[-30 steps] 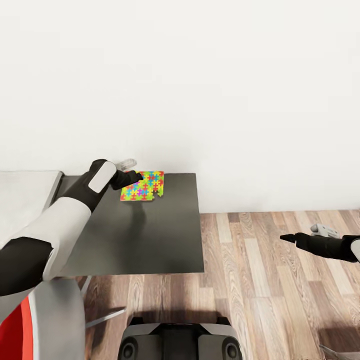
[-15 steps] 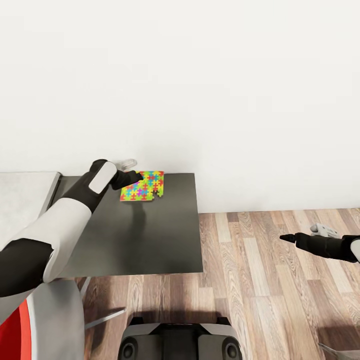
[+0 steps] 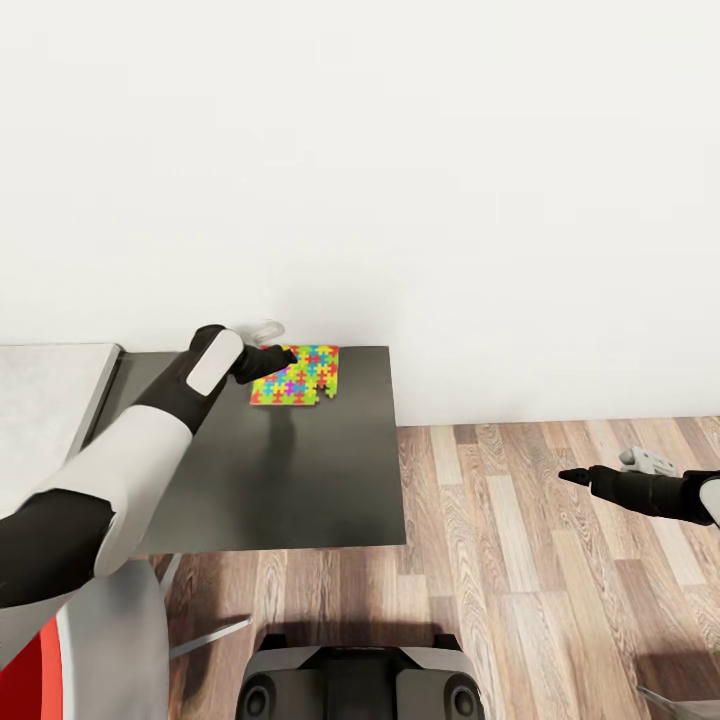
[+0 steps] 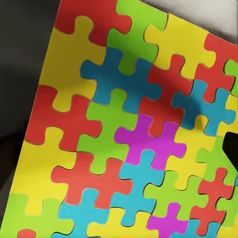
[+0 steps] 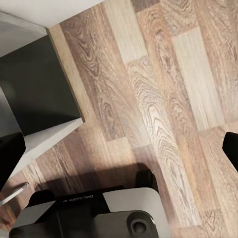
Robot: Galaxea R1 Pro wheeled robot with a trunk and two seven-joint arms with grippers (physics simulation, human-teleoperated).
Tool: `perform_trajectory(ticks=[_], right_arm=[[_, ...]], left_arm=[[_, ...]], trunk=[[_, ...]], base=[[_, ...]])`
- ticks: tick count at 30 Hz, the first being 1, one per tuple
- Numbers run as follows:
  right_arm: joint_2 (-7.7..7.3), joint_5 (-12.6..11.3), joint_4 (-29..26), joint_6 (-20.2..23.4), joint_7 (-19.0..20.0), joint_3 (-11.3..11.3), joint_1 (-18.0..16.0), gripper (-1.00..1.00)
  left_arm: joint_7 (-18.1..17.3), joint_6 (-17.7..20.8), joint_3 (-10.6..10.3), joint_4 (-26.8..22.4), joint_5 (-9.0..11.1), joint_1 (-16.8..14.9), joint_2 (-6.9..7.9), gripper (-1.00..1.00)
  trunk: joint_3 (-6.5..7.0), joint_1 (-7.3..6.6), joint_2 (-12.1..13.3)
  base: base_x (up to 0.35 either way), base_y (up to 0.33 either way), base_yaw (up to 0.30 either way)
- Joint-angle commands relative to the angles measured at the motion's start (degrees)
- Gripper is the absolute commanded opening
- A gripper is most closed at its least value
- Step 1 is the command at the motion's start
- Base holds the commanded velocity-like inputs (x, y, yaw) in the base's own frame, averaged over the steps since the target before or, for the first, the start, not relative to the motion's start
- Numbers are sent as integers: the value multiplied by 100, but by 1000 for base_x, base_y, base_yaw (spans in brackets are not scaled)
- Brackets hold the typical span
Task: Put all the toys in the child's room - the three board games (two on the bed and one on the table), the two jigsaw puzzles on the table, and the tennis ball on the table - inside the toy box on the table in the child's room.
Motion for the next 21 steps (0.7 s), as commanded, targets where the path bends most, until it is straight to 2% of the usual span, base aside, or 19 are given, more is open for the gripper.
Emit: perform_trajectory(ticks=[1, 13, 21], right_arm=[[-1, -60, -5, 19, -58, -1, -3, 100], [9, -58, 0, 19, -59, 4, -3, 100], [13, -58, 2, 19, -59, 4, -3, 100]], left_arm=[[42, -11, -34, 285, 154, 0, 6, 100], [64, 0, 1, 280, 155, 35, -28, 100], [70, 7, 11, 280, 184, 38, -35, 100]], trunk=[[-8, 5, -6], [-8, 5, -6], [-8, 5, -6]], base=[[0, 0, 0], [0, 0, -12], [0, 0, -178]])
